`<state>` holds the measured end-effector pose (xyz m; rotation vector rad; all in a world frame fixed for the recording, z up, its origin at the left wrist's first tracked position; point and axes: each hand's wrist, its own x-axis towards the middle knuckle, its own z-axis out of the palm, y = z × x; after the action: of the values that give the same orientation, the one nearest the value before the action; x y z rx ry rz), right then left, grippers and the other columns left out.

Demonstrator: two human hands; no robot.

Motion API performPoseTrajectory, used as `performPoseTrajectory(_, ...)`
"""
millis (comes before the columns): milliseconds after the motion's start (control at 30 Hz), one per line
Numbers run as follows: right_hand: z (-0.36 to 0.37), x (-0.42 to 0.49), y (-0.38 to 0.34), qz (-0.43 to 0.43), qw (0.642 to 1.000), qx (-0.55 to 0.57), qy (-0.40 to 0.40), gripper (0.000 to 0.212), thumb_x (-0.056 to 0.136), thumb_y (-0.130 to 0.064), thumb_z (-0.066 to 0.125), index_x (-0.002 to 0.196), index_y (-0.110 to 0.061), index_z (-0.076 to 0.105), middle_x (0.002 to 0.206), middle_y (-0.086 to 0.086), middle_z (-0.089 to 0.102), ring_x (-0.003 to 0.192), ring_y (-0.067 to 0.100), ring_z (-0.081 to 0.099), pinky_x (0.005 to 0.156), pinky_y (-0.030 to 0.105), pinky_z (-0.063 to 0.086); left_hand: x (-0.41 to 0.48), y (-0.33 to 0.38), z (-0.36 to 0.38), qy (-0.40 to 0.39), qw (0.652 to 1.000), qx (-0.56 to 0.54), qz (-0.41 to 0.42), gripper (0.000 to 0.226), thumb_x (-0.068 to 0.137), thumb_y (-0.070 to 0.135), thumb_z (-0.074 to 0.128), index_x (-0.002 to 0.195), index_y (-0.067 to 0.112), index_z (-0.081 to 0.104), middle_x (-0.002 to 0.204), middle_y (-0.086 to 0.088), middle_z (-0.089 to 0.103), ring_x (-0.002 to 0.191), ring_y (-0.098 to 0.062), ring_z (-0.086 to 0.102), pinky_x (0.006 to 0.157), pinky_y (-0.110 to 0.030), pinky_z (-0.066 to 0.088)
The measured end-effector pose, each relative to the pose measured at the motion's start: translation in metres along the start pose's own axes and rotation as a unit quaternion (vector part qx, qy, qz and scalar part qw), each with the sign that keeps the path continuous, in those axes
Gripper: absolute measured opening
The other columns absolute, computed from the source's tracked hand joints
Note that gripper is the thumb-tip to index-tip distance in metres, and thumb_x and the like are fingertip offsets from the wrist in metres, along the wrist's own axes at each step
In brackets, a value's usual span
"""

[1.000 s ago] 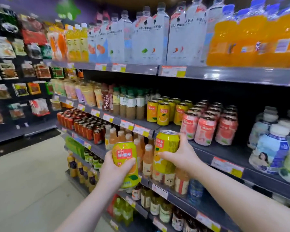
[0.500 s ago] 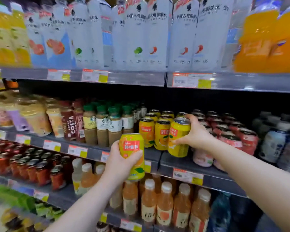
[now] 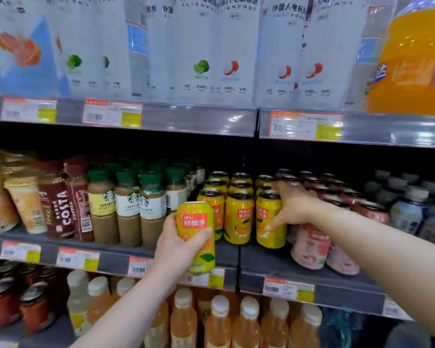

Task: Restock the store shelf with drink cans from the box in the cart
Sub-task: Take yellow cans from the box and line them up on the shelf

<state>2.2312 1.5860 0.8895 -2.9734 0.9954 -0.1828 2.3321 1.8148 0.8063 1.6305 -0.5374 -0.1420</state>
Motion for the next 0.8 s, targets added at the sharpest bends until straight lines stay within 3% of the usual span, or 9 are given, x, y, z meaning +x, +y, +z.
performPoseTrajectory(200,0.005,0.004,-0.002,-0.014,0.995,-0.094,-0.019,0.105,0.055,-0.057,0.078,0.140,-0.029,0.024,0.138,0.004,0.047,0.124,0.030,0.045,0.095,0.041,0.036,0.015,-0.002,0.008,-0.029,0.999,-0.033,0.020,0.051,0.075,0.025,0.076,0.113,0.031,0.042,0.098,0.008,0.061,0.085,-0.009,0.062,0.064,-0.026,0.050)
performPoseTrajectory(367,-0.004,0.006,0.002,-0.008,0.991,-0.128,-0.037,0.097,0.058,-0.060,0.075,0.138,-0.028,0.031,0.137,0.005,0.049,0.127,0.030,0.038,0.102,0.042,0.031,0.021,-0.007,0.010,-0.051,0.997,-0.048,0.017,0.055,0.071,0.029,0.079,0.115,0.033,0.046,0.103,0.004,0.063,0.090,-0.016,0.065,0.071,-0.035,0.056)
performPoseTrajectory(500,-0.009,0.005,0.006,0.004,0.995,-0.078,-0.066,0.091,0.061,-0.053,0.077,0.137,-0.032,0.032,0.138,0.006,0.046,0.131,0.030,0.033,0.106,0.042,0.026,0.025,-0.009,0.007,-0.061,0.997,-0.052,0.023,0.063,0.070,0.028,0.080,0.122,0.031,0.045,0.108,0.002,0.064,0.094,-0.017,0.065,0.077,-0.038,0.056)
performPoseTrajectory(633,-0.007,0.007,0.008,0.004,0.996,-0.046,-0.071,0.091,0.062,-0.053,0.077,0.138,-0.035,0.029,0.143,0.004,0.042,0.135,0.029,0.028,0.107,0.043,0.023,0.030,-0.010,0.005,-0.075,0.995,-0.055,0.035,0.070,0.067,0.029,0.081,0.126,0.034,0.043,0.111,0.004,0.063,0.095,-0.013,0.064,0.071,-0.028,0.054)
performPoseTrajectory(733,-0.005,0.007,0.011,0.005,0.997,-0.033,-0.067,0.091,0.062,-0.053,0.077,0.138,-0.038,0.028,0.144,0.003,0.042,0.136,0.028,0.026,0.107,0.043,0.021,0.033,-0.010,0.006,-0.083,0.995,-0.045,0.043,0.078,0.060,0.036,0.084,0.125,0.037,0.041,0.120,0.001,0.058,0.102,-0.016,0.061,0.080,-0.036,0.055)
performPoseTrajectory(800,-0.003,0.006,0.011,0.005,0.998,-0.033,-0.061,0.092,0.062,-0.053,0.077,0.138,-0.038,0.028,0.145,0.002,0.041,0.136,0.028,0.026,0.107,0.044,0.023,0.035,-0.011,0.007,-0.090,0.994,-0.044,0.047,0.079,0.059,0.033,0.085,0.123,0.040,0.040,0.121,0.001,0.057,0.102,-0.014,0.061,0.079,-0.032,0.054)
